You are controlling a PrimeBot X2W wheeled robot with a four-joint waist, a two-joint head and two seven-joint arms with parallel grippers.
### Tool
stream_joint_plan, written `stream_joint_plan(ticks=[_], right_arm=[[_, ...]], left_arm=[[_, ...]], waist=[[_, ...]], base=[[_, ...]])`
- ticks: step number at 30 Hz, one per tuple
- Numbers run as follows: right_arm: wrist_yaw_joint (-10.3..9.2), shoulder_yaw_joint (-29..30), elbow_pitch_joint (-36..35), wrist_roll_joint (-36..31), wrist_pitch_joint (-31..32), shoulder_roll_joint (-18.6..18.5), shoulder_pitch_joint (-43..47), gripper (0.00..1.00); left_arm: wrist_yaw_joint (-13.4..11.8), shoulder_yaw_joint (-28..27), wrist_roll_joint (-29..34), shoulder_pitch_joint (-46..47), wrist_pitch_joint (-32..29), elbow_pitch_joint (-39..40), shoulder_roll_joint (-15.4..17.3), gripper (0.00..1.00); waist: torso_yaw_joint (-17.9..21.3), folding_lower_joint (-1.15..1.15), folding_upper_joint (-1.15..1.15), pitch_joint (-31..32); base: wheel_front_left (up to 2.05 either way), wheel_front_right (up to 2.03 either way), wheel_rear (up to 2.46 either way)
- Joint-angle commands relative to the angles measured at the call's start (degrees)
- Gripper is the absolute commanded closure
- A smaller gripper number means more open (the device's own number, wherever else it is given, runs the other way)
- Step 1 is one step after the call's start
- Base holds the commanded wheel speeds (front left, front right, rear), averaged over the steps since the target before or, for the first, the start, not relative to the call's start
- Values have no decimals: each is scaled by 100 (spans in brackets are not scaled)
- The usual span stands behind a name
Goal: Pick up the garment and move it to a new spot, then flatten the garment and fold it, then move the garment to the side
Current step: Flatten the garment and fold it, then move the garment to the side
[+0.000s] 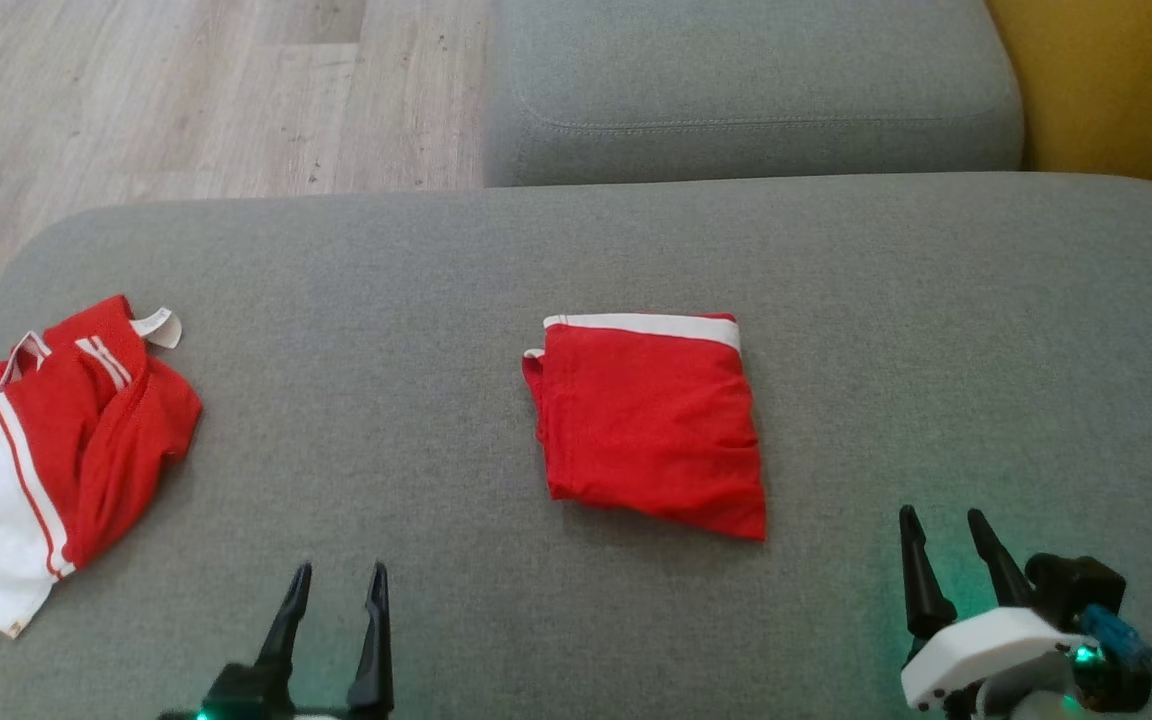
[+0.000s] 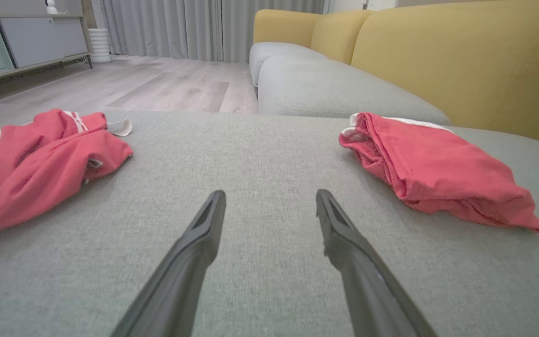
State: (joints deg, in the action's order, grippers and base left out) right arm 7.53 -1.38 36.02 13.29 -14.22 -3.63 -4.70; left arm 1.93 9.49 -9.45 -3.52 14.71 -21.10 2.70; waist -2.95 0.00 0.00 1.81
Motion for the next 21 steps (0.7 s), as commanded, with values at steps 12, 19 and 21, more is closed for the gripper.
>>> stream_joint_plan(ticks=[12,19,21], right_arm=[[-4,-241,-315,-25,-77,73,-185,0],[-4,-818,143,267,-77,74,-858,0],[-4,-907,302,367,-77,74,-1184,0]], left_arm=[[-69,-62,5,120,29,175,18,0],[4,153,-92,162,29,128,18,0],[22,262,-118,225,29,114,18,0]], waist=[[-127,0,0,-36],[-458,0,0,-254],[-596,0,0,-399]], base=[[0,0,0],[0,0,0],[0,0,0]])
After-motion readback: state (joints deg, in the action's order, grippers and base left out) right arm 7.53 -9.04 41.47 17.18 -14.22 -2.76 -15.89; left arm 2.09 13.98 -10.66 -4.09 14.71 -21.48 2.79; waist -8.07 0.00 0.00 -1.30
